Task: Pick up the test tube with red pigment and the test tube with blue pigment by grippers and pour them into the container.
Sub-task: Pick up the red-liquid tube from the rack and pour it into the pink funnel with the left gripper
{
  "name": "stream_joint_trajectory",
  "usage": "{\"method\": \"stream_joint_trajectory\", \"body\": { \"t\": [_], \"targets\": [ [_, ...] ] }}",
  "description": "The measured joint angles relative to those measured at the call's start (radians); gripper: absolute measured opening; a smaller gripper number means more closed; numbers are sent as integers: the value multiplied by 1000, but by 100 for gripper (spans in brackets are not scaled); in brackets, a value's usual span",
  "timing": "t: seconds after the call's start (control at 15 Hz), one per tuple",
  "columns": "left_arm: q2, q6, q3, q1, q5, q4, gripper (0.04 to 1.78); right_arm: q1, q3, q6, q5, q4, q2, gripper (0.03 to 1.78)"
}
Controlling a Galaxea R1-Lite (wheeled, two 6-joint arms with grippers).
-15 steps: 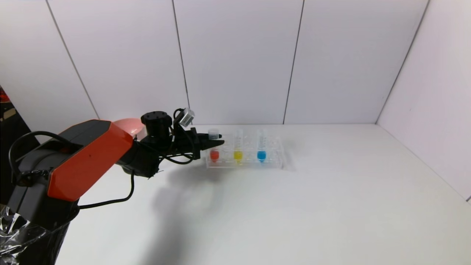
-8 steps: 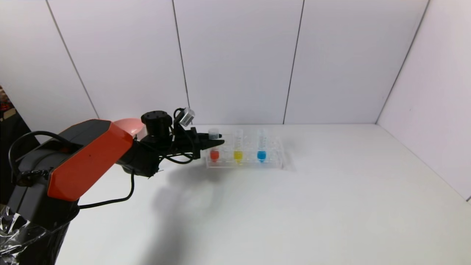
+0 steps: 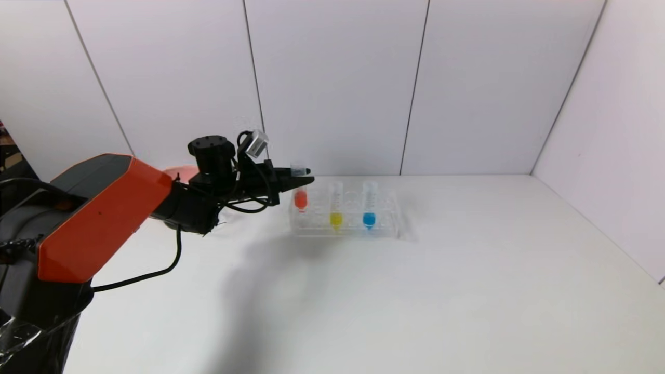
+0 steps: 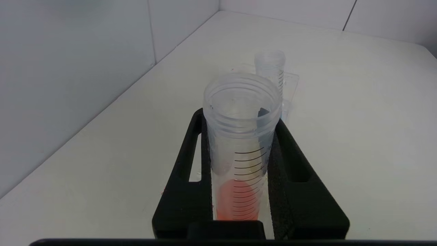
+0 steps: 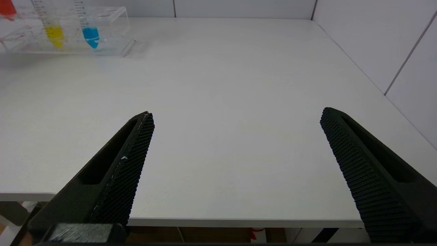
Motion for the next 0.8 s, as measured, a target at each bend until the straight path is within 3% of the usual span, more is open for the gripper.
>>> {"method": "stream_joint_trajectory", "body": {
  "t": [0.8],
  "targets": [
    [-150, -1, -22, 5, 33, 143, 47, 0, 0, 0, 0, 0, 0, 177]
  ]
}}
